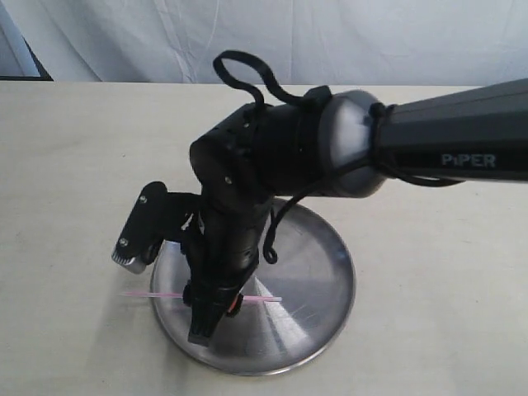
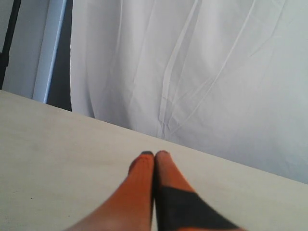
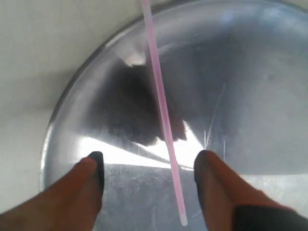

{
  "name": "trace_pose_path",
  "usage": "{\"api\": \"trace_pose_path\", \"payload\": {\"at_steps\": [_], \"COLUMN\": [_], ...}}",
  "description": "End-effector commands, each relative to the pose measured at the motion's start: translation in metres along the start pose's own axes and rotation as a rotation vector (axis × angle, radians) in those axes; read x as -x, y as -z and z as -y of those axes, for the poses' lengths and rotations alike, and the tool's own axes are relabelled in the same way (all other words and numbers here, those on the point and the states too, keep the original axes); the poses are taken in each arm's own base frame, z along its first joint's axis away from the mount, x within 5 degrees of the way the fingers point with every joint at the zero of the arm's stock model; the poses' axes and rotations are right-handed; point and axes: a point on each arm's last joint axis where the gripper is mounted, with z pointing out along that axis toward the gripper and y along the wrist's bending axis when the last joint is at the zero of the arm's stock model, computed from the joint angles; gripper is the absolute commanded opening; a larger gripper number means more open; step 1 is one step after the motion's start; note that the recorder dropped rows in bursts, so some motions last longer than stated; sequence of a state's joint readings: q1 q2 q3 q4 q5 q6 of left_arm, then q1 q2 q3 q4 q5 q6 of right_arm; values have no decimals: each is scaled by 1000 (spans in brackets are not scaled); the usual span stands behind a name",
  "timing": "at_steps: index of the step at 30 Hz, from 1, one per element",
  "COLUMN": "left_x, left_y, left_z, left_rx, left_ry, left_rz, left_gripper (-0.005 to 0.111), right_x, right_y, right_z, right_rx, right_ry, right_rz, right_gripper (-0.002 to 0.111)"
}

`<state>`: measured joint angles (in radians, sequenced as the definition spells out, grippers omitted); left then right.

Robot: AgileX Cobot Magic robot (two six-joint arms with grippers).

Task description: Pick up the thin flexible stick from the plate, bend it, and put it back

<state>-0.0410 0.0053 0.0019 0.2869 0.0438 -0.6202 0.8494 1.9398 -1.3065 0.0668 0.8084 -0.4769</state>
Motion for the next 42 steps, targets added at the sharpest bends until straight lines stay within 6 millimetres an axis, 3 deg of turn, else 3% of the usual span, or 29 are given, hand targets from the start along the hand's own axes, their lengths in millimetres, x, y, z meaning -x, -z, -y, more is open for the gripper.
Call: {"api": "trace_pose_path", "payload": {"at_steps": [1, 13, 25, 27, 30, 31, 37, 42], "left_x": [2, 2, 2, 2, 2, 2, 2, 2], "left_y": [1, 1, 1, 1, 1, 1, 1, 1], "left_z": [1, 1, 1, 1, 1, 1, 1, 1], "left_rx": [-9, -9, -9, -9, -9, -9, -9, -9], "left_ry": [-5, -5, -5, -5, -5, -5, -5, -5], "left_rz": [19, 19, 19, 19, 19, 19, 19, 19], "left_gripper": [0, 0, 0, 0, 0, 0, 0, 0], "right_x": [2, -4, -12, -13, -17, -19, -20, -9], "right_y": [-15, -40, -67, -70, -75, -77, -70, -34], "right_z": [2, 13, 11, 10, 9, 9, 8, 11], "right_rx": [-9, -97, -64, -58, -44, -36, -29, -83], "right_ry": [3, -8, -9, -10, -11, -12, -20, -67], "right_rz": [-5, -73, -160, -173, -210, -229, -251, -128], "right_gripper": [56, 55, 55, 45, 14, -1, 0, -1]}}
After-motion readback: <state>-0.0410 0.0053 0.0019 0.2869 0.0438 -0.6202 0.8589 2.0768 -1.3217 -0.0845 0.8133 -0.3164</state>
